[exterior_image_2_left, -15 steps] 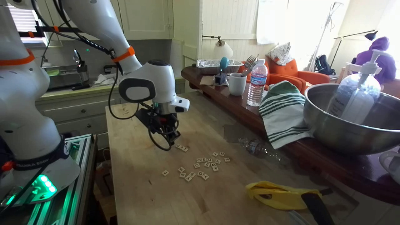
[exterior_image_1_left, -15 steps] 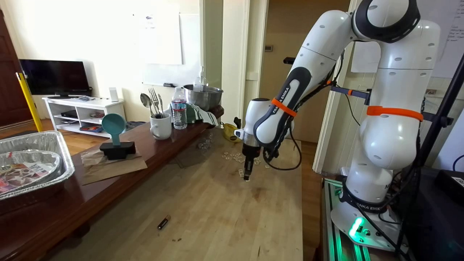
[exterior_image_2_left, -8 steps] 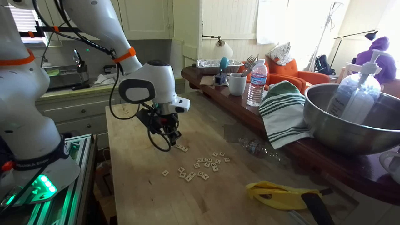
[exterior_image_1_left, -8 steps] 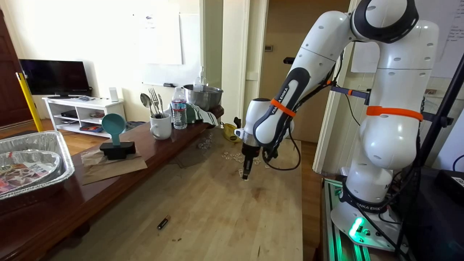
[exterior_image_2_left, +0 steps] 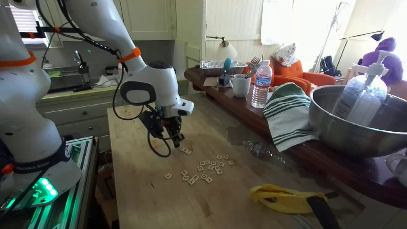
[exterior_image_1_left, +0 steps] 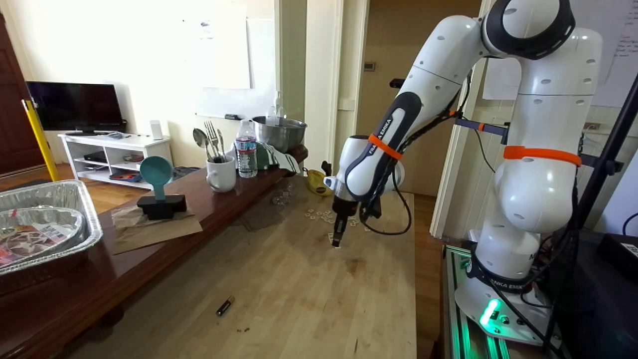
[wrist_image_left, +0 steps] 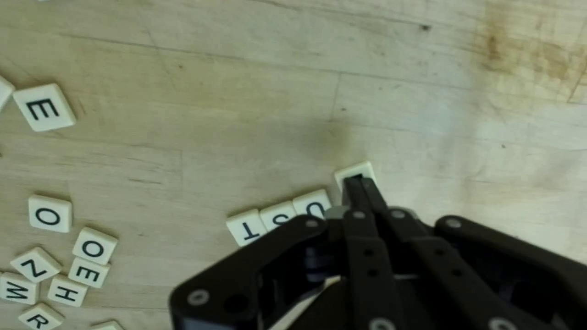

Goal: Align the blocks on the table

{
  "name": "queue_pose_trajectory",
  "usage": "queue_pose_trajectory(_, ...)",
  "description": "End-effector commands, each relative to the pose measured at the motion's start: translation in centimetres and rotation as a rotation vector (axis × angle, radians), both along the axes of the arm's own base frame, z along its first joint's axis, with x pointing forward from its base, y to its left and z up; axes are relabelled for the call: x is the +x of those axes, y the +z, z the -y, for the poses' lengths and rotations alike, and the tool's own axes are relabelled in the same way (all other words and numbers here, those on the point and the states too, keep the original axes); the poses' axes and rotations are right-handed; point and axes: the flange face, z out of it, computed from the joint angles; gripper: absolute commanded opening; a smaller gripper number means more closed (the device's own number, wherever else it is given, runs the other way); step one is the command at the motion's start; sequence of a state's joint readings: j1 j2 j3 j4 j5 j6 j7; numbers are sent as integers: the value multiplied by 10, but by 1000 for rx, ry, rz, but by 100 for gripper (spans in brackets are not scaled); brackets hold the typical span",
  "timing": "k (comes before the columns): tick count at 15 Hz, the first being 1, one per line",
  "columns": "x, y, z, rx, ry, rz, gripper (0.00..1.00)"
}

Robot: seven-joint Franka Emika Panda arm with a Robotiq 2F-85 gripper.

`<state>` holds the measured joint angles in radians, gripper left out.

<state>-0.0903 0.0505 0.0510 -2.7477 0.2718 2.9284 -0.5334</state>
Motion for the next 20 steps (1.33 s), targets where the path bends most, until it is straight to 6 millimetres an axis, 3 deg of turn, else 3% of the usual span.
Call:
queue_pose_trajectory(1, -1, -9, 0, 7, -2, 9, 0)
queue_pose_trajectory(20, -3, -11, 4, 6, 33, 33, 0)
